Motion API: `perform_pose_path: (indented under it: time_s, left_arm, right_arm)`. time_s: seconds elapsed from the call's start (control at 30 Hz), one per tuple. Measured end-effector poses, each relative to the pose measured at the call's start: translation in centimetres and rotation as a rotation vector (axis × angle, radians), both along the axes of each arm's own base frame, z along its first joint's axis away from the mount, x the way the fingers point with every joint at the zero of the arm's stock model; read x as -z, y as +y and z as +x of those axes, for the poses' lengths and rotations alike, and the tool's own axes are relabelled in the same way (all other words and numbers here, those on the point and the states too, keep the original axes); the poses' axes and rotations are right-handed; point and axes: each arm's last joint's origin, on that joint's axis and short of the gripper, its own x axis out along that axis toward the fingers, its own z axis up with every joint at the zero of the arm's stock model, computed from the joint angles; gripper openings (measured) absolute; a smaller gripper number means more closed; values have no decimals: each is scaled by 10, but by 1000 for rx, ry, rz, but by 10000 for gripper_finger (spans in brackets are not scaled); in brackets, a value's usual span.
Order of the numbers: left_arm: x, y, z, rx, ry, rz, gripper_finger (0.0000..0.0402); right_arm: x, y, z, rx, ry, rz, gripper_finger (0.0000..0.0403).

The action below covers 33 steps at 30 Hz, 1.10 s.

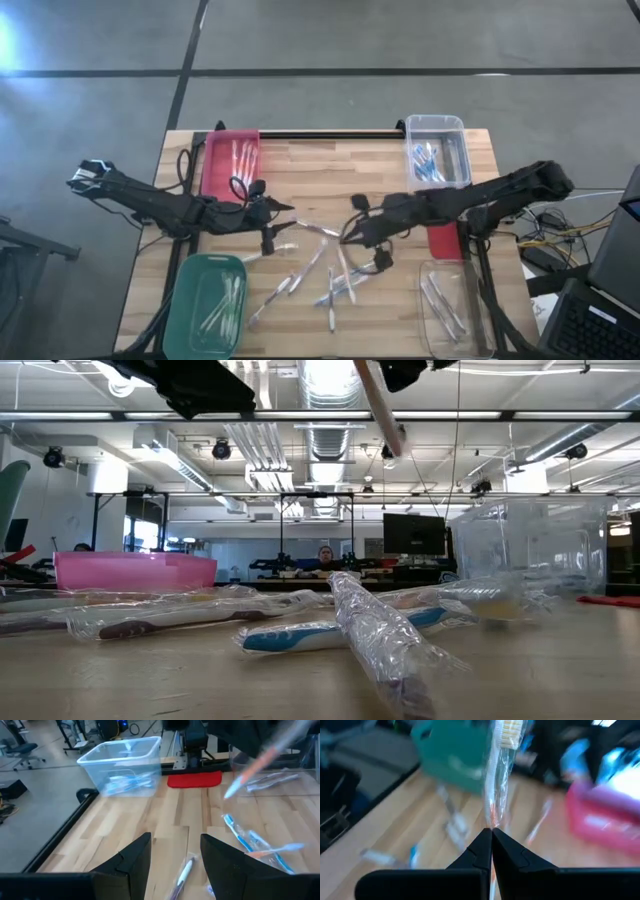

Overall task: Pick & Place Toothbrushes
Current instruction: Put the orange toothbrush into the pink bin

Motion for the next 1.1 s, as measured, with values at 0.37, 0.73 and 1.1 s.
perform_pose_path:
  time_s: [0.37, 0.73, 1.1]
  left_arm:
    - [-5, -1, 4, 5, -62, 7, 177]
    - [3, -8, 30, 31, -127, 112, 177]
    - [4, -22, 72, 137, -208, 179, 177]
  right_arm:
    - [18, -16, -17, 24, -470, -8, 8]
    - [18, -15, -14, 30, -517, 26, 8]
    - [18, -15, -14, 26, -520, 5, 8]
